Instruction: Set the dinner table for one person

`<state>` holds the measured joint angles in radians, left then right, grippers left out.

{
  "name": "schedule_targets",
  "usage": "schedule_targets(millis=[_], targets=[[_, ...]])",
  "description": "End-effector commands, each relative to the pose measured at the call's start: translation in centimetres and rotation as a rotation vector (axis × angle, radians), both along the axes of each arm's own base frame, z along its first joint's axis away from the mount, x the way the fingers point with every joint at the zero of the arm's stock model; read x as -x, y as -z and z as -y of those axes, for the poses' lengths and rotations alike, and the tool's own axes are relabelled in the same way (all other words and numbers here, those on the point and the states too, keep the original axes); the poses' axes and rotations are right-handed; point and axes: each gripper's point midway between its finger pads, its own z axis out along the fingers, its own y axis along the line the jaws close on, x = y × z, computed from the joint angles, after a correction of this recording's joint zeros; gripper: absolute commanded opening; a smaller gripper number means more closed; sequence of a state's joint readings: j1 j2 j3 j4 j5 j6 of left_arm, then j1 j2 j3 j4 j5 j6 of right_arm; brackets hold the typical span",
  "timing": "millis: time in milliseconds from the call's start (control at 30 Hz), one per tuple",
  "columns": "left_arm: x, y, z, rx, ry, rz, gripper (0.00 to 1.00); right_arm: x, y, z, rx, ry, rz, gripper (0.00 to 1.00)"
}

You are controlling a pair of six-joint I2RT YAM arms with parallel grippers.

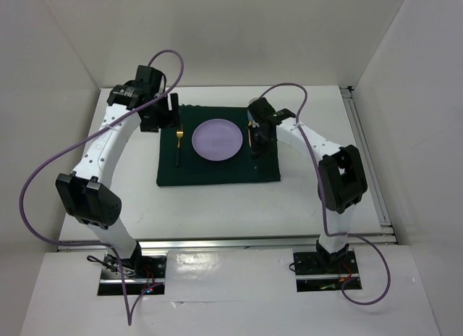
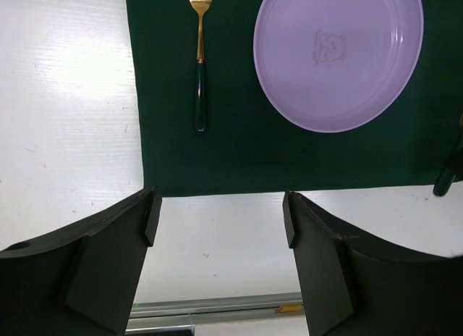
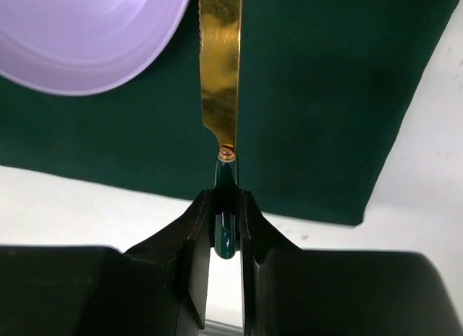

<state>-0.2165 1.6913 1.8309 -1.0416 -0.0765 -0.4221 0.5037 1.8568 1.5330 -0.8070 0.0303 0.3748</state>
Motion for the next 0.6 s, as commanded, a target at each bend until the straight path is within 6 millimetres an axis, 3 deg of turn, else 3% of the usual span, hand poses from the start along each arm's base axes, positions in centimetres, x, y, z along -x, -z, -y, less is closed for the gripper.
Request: schedule_targets(millis=[0,233,567], targets=[[0.0,-1.2,-0.1,0.014,0.0,0.042,0.86,-3.3,-1.5,-0.4,-0.084,-0.086,0.097,0.04],[-0.2,-0.6,0.1,0.025,-0.003,0.033,0.86,-5.3,2.5,1.7,-0.051,-0.065,0.043,0.04],[-0.4,0.5,0.7,0.027,0.011,0.002,0.84,-5.7,4.3,1.1,-0.124,0.005,-0.021,0.04]])
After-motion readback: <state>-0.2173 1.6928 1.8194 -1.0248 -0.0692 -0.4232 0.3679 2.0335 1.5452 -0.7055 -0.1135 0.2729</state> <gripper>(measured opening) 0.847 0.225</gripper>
